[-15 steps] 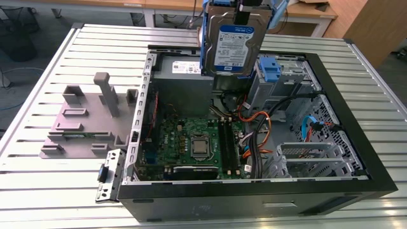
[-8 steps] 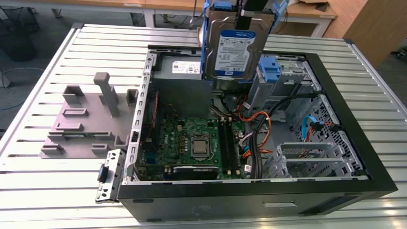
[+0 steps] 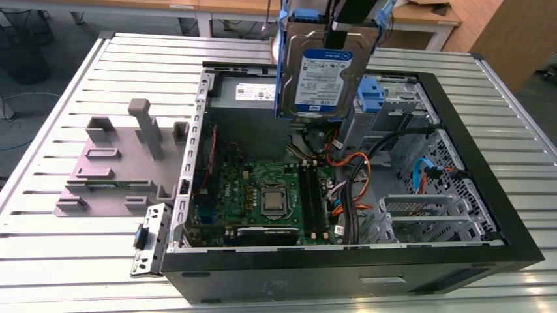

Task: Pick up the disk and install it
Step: 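Pick up the disk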

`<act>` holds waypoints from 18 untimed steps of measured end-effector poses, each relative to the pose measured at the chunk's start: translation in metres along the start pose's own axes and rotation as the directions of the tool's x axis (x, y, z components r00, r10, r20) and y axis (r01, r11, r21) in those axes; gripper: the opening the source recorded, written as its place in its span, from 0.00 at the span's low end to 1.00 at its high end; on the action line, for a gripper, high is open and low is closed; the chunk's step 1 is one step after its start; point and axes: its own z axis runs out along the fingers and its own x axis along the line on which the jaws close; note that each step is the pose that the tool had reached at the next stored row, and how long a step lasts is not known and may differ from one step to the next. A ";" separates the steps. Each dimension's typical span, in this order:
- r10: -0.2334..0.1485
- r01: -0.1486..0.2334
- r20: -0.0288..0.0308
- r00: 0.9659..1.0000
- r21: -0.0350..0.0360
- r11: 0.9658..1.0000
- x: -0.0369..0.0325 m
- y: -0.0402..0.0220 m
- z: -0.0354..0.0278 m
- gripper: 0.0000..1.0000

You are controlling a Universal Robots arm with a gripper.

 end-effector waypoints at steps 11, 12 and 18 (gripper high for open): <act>0.000 0.000 0.000 1.000 0.000 1.000 0.0292 -0.0013 -0.0007 0.35; 0.000 0.000 0.000 1.000 0.000 1.000 0.0316 -0.0014 -0.0009 0.35; 0.000 0.000 0.000 1.000 0.000 1.000 0.0456 -0.0021 -0.0013 0.35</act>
